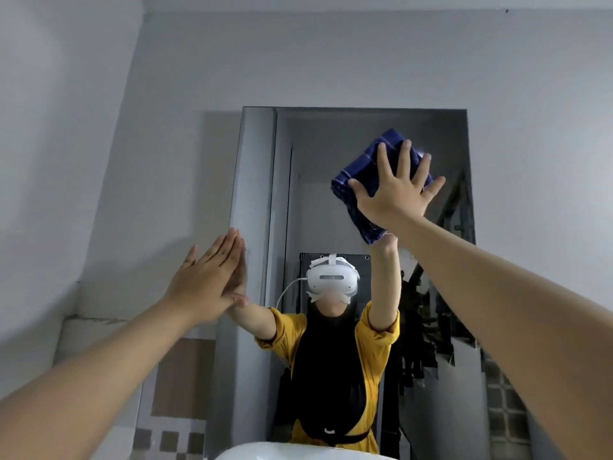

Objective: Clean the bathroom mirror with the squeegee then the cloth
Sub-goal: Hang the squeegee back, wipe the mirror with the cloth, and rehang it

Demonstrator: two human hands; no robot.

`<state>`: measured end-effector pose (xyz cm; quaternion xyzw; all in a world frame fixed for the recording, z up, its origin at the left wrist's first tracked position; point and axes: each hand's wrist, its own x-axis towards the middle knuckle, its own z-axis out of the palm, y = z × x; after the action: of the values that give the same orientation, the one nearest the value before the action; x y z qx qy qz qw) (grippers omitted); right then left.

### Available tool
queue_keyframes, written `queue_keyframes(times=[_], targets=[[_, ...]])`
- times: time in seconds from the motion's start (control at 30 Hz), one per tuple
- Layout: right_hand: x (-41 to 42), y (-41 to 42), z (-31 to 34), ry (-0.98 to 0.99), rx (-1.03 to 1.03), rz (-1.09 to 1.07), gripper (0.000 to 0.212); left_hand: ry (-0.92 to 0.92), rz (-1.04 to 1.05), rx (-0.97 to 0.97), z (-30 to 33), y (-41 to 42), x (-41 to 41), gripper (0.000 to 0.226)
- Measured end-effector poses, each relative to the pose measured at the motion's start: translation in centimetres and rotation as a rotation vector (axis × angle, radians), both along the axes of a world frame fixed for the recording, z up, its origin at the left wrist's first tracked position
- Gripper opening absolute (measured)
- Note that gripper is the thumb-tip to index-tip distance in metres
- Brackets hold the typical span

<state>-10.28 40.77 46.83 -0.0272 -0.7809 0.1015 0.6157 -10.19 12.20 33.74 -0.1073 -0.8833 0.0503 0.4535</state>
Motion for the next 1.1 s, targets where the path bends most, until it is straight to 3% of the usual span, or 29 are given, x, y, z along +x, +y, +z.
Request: queue_keyframes(times=[0.2, 0.4, 0.7, 0.87, 1.1], targets=[[-1.4, -9.5, 0.9, -0.005, 0.208, 0.056, 0.081, 0.088, -0.038, -0.054, -0.4, -1.1, -1.2, 0.111], [-2.4, -16.7, 0.7, -0.029, 0.340, 0.083, 0.080, 0.117, -0.135, -0.072, -1.3, -3.2, -2.1, 0.100], [-1.4, -13.5, -2.2, -0.046, 0.531, -0.006, 0.080, 0.114, -0.199, -0.065, -3.7, -3.5, -2.2, 0.099], [-0.6, -7.0, -4.6, -0.066, 0.446, -0.054, 0.080, 0.111, -0.175, -0.066, -3.7, -3.4, -2.3, 0.095], [0.8, 4.7, -7.0, -0.107, 0.051, -0.132, 0.079, 0.108, -0.135, -0.086, -3.6, -3.4, -2.7, 0.101]])
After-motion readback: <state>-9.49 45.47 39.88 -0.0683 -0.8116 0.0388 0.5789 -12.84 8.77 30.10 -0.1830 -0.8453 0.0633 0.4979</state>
